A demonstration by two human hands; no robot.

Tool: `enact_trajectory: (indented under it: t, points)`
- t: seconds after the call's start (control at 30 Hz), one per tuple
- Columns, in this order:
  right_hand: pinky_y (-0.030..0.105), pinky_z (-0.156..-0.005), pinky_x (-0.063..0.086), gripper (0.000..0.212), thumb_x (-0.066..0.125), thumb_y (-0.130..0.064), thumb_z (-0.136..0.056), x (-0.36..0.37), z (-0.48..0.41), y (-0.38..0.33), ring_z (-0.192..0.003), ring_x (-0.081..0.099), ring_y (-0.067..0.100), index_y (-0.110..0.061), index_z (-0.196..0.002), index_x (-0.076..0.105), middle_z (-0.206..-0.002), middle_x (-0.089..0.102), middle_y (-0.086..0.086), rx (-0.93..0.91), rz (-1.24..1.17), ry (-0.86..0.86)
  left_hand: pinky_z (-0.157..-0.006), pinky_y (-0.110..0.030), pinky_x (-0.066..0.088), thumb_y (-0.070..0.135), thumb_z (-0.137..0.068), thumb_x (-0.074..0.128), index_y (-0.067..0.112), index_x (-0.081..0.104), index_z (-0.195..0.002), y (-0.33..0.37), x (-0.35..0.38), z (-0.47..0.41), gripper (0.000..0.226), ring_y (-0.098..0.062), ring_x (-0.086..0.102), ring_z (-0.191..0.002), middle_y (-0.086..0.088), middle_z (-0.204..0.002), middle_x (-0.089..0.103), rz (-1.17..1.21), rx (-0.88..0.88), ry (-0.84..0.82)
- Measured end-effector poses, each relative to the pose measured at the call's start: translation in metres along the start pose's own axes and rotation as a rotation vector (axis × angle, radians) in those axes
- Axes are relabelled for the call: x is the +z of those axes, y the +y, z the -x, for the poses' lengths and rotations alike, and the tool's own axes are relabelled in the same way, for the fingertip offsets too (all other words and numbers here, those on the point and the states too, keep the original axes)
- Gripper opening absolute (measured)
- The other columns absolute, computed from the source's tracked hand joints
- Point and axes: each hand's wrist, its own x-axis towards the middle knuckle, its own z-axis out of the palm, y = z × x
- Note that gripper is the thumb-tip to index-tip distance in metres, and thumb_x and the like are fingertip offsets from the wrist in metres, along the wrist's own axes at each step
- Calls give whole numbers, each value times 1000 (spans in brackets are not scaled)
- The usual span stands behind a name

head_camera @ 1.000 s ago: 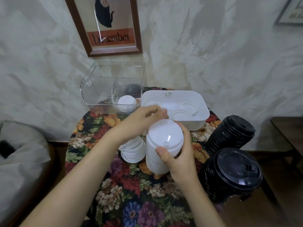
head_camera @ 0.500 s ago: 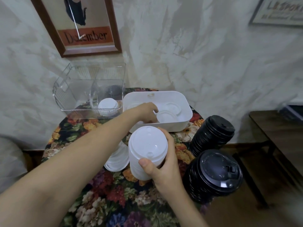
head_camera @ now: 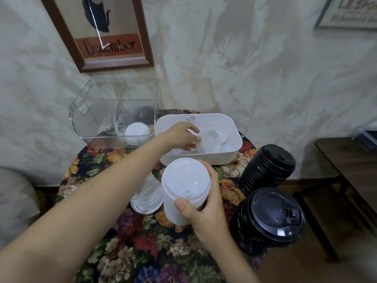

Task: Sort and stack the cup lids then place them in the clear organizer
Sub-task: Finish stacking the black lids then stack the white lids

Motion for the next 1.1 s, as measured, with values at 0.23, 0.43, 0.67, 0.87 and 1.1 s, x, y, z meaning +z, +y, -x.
enact_trajectory:
  t: [0.23,0.43,0.67,0.87,1.1]
  points:
    - [18,-94,51,96,80,-75,-68,1,0,0,-124,60,7,-32,-145,43,-131,60,-22,-21,1,5,-99,-42,55,22,-96,73,19,72,-129,10,-29,29,33,-21,69,-99,6,-112,70,-191,211,290]
    - [20,-95,51,97,80,-78,-66,2,0,1,-125,60,10,-33,-145,43,-132,61,-20,-38,10,7,-91,-25,48,18,-98,69,25,72,-126,18,-39,74,29,0,64,-97,16,-108,70,-250,377,395]
    - [25,-100,51,99,80,-76,-68,0,0,3,-130,59,12,-31,-147,42,-137,60,-17,-43,3,-25,-95,-21,51,12,-99,69,34,70,-123,11,-37,187,33,-9,64,-115,16,-118,65,-138,658,356]
    - [28,-104,51,98,80,-73,-70,0,-1,4,-135,56,12,-32,-149,41,-144,58,-15,-73,-9,-29,-94,-21,46,13,-100,62,26,71,-125,-25,-11,218,30,-5,58,-119,8,-126,60,-449,737,386]
    - [23,-104,49,96,80,-73,-70,-1,-2,2,-136,55,10,-34,-149,41,-144,58,-17,-70,-10,-51,-113,-23,39,16,-106,57,37,61,-124,-35,-2,222,29,5,39,-144,25,-149,51,-372,612,303]
